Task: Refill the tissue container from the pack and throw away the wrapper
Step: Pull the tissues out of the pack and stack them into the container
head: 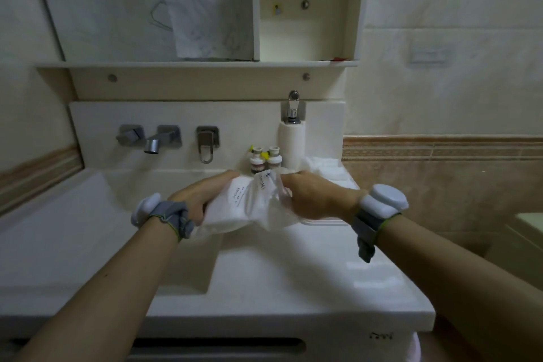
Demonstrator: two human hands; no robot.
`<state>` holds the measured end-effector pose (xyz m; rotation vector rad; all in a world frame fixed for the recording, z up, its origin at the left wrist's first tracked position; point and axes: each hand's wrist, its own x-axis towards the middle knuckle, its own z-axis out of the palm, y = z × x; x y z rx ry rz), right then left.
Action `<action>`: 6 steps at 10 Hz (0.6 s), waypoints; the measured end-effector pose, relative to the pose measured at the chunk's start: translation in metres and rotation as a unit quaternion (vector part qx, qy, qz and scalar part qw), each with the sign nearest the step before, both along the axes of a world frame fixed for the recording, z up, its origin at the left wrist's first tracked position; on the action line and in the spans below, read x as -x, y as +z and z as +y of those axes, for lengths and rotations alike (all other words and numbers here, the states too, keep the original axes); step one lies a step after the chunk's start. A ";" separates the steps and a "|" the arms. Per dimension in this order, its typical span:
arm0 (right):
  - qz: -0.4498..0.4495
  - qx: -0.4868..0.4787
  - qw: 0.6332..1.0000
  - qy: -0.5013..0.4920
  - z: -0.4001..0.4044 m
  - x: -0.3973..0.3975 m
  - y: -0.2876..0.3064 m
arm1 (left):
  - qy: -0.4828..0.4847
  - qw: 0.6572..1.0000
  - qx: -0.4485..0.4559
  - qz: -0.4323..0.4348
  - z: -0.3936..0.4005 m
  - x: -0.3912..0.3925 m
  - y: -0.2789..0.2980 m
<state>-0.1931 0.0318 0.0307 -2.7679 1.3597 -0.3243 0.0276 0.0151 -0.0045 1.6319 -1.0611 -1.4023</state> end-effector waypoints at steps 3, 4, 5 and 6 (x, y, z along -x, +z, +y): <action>0.050 -0.048 0.996 -0.056 0.006 0.005 0.019 | 0.081 0.977 0.148 -0.134 0.013 0.016 0.008; 0.060 -0.071 0.995 -0.048 0.004 0.006 0.022 | 0.059 0.969 0.165 -0.172 0.012 0.017 0.011; 0.058 -0.054 0.995 -0.053 0.002 0.009 0.023 | 0.060 0.961 0.194 -0.185 0.008 0.011 0.010; 0.031 -0.011 0.998 -0.054 0.001 0.005 0.021 | 0.026 0.961 0.194 -0.194 0.009 0.010 0.014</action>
